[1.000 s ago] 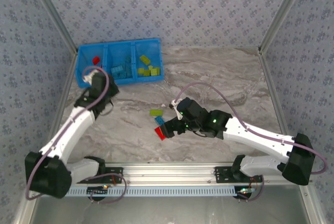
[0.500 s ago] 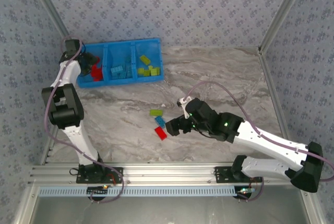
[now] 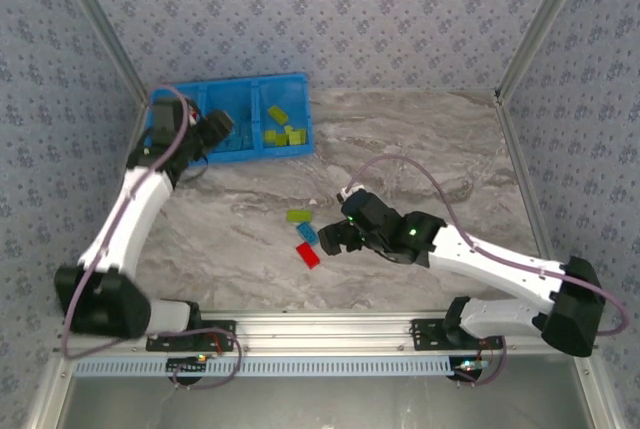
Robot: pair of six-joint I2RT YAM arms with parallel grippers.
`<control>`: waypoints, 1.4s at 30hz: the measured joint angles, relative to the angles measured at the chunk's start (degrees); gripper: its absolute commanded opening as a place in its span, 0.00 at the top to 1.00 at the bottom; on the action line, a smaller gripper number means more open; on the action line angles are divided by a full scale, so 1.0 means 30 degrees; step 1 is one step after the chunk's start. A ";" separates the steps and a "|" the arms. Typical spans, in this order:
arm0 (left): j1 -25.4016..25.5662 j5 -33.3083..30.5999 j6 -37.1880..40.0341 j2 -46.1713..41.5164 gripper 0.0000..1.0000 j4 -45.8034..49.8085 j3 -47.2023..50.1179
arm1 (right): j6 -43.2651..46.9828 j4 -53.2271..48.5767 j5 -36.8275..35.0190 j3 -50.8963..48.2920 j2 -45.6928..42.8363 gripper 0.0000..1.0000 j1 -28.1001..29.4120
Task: Sort the legos into containers by color
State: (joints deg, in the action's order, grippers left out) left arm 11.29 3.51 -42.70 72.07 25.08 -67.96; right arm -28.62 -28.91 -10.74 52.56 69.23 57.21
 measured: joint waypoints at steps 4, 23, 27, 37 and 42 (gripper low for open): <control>0.4291 -0.1093 0.2120 -0.4218 0.27 0.1428 0.1654 | -0.0015 0.0262 0.0240 0.0736 0.2193 0.01 -0.0240; 0.6156 0.1494 0.9639 -1.1213 0.01 0.6652 0.7198 | 0.8123 -0.1260 0.2259 1.1060 1.5518 0.07 -0.1413; 0.6156 0.1632 0.9770 -1.1147 0.01 0.6550 0.7242 | 0.8881 -0.1727 0.2040 1.2007 1.7005 0.17 -0.1632; 0.6142 0.2004 0.9879 -1.2014 0.01 0.6069 0.7606 | 0.9347 -0.2091 0.2703 1.3282 1.8185 0.64 -0.1989; 0.6047 0.2004 0.9879 -1.2007 0.01 0.6069 0.7614 | 0.9143 -0.2033 0.2477 1.3289 1.8047 0.75 -0.2259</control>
State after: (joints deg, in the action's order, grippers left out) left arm 29.43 9.52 -13.06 36.05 43.29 -45.12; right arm -1.19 -35.00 -3.31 92.42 123.37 50.43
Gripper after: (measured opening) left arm 0.993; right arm 0.310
